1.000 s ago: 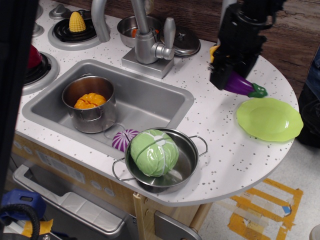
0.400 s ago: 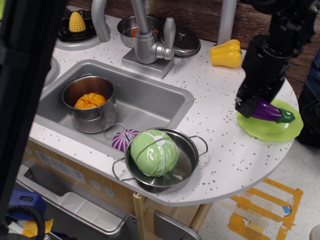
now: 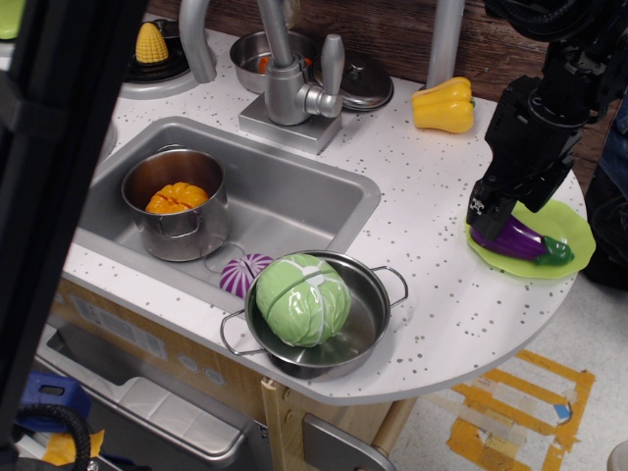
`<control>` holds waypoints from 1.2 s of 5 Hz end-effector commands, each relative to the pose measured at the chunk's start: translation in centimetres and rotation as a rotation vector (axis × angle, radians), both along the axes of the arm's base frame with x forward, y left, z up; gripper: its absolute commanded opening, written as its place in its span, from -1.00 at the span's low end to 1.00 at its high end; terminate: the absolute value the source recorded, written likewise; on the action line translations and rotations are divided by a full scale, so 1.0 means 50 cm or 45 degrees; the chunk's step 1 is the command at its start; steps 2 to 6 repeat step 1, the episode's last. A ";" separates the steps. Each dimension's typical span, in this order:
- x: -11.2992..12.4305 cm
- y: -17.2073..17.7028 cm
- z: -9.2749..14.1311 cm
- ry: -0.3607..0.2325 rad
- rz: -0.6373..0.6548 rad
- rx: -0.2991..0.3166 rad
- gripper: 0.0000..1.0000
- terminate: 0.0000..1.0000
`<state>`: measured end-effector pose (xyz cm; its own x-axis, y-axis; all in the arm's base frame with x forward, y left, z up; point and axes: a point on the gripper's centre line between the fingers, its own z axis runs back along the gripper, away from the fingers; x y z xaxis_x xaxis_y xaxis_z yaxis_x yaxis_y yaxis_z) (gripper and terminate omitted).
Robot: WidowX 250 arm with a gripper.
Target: Put eggplant on plate
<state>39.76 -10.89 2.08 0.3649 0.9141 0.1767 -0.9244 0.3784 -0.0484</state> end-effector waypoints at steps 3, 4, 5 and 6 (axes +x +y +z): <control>0.009 -0.005 0.031 -0.051 -0.009 -0.010 1.00 1.00; 0.009 -0.005 0.031 -0.051 -0.009 -0.010 1.00 1.00; 0.009 -0.005 0.031 -0.051 -0.009 -0.010 1.00 1.00; 0.009 -0.005 0.031 -0.051 -0.009 -0.010 1.00 1.00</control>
